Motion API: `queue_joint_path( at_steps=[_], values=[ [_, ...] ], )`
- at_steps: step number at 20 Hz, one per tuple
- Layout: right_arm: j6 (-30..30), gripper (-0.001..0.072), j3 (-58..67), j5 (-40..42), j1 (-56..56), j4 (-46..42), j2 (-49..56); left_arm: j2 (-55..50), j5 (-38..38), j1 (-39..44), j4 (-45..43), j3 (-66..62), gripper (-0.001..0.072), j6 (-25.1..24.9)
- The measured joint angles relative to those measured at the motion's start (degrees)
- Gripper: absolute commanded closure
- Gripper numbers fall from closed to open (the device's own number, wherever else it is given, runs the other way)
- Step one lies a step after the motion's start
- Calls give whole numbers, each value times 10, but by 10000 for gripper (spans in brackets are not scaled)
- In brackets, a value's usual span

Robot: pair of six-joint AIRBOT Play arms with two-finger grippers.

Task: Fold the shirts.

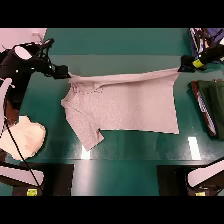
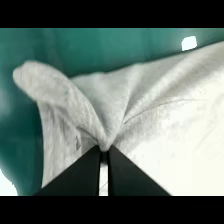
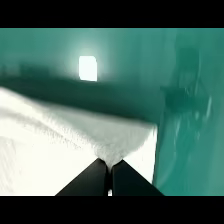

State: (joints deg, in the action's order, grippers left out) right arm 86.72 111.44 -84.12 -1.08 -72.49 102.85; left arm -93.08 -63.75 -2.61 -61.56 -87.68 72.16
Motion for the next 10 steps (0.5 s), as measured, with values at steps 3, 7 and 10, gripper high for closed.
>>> queue_joint_path(
  at_steps=[3, 7, 10],
  values=[
    [-7, 700, -70, -1, -4, -21, -29, -2, -30, 5, -37, 18, 682, 8],
    [-10, 684, -170, 32, -5, -31, -62, -3, -20, 8, -55, 70, 644, 12],
    [-12, 315, -223, 56, -5, -9, -73, -3, -8, 9, -60, 90, 183, 28]
  ],
)
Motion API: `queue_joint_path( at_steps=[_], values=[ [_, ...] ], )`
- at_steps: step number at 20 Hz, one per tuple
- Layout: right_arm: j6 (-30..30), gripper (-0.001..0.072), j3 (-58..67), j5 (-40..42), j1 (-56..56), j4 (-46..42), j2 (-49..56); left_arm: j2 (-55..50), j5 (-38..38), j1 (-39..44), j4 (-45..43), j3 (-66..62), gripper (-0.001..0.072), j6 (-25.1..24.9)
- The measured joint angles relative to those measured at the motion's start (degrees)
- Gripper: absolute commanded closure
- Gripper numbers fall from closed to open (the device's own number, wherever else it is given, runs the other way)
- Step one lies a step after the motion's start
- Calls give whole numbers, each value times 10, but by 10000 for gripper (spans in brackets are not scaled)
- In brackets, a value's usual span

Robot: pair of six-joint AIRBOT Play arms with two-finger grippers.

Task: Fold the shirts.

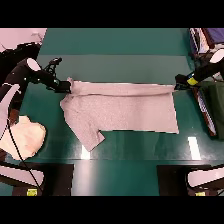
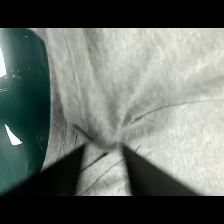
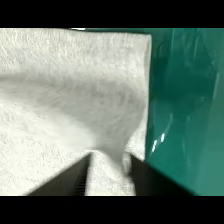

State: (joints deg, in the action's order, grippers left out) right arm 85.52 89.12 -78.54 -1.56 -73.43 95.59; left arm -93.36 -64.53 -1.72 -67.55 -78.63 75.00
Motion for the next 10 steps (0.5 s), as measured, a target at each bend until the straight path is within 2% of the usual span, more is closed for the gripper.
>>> queue_joint_path(
  at_steps=[5, 10],
  values=[
    [0, 316, -31, -8, 10, 26, -23, 29, -30, -15, -7, 17, 184, 31],
    [-1, 318, -38, -31, 14, 20, -89, 160, -49, -22, -25, 159, 184, 54]
  ],
)
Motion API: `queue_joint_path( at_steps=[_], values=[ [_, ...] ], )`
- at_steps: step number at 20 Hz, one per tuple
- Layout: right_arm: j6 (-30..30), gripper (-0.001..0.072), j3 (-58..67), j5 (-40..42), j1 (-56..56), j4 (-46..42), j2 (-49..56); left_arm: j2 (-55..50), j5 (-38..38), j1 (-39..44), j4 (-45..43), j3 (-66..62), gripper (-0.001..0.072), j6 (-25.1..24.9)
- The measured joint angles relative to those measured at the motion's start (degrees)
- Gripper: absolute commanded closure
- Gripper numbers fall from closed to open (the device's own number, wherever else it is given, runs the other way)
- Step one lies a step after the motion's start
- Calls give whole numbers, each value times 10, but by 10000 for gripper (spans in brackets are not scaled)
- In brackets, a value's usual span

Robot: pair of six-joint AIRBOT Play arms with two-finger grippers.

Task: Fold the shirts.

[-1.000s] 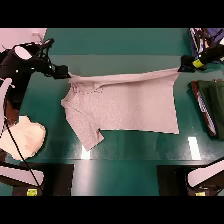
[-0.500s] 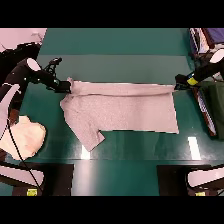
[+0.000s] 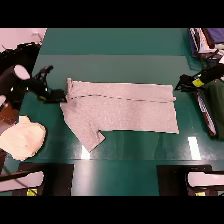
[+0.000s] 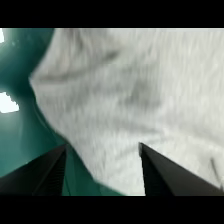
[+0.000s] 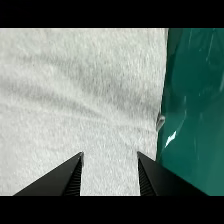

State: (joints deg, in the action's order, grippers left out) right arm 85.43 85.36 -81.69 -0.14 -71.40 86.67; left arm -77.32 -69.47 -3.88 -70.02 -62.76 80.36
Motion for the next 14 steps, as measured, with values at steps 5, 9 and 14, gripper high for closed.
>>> queue_joint_path(
  at_steps=[5, 9, 14],
  values=[
    [0, 325, -1, 3, -7, -1, -57, 107, 21, -1, 45, 193, 184, 6],
    [0, 325, -1, 3, -9, -2, -80, 133, 59, -2, 130, 283, 296, -16],
    [0, 325, -1, -7, -9, -2, -104, 139, 117, -2, 182, 322, 682, -42]
  ],
)
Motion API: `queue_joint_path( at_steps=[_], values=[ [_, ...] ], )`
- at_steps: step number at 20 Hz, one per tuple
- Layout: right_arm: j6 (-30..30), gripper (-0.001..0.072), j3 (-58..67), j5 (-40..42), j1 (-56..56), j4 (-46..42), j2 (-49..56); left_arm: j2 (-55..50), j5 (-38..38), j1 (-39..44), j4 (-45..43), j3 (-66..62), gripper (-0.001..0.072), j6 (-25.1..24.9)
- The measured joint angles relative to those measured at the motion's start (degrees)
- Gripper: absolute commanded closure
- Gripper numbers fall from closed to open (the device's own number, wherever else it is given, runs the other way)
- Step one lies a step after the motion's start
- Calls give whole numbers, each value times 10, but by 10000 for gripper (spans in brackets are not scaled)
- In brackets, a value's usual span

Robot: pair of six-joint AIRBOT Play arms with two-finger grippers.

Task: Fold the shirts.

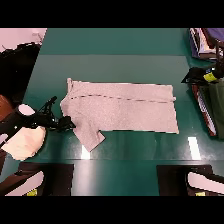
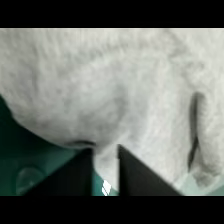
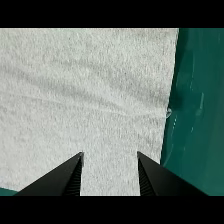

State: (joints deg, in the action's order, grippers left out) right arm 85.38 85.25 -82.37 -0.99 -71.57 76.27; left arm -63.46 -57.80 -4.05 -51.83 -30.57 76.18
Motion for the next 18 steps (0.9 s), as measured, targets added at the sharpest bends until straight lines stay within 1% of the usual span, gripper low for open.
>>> queue_joint_path(
  at_steps=[3, 6, 7, 8, 10, 11, 13, 14, 16, 18],
  values=[
    [0, 325, -21, -14, 13, -1, -24, 2, 14, 1, 11, -2, 684, -12],
    [0, 321, -110, -22, 50, -2, -68, 10, -2, 0, 18, -21, 684, -20],
    [0, 232, -156, -22, 69, -4, -86, 18, -10, 0, 18, -27, 684, -22],
    [0, 183, -203, -22, 89, -4, -103, 27, -16, 1, 17, -33, 684, -24],
    [0, 196, -307, -12, 135, -2, -134, 47, -24, 0, 10, -41, 684, -24],
    [0, 237, -356, -4, 158, 4, -146, 56, -26, 0, 7, -44, 684, -24],
    [-9, 245, -451, 23, 200, 32, -164, 66, -33, 1, 0, -47, 684, -23],
    [-17, 277, -487, 38, 214, 49, -167, 70, -35, 1, -1, -49, 684, -23],
    [-32, 281, -542, 70, 230, 89, -166, 74, -38, 0, -3, -50, 684, -22],
    [-42, 284, -572, 92, 230, 140, -156, 76, -41, 1, -5, -50, 683, -21]
  ],
)
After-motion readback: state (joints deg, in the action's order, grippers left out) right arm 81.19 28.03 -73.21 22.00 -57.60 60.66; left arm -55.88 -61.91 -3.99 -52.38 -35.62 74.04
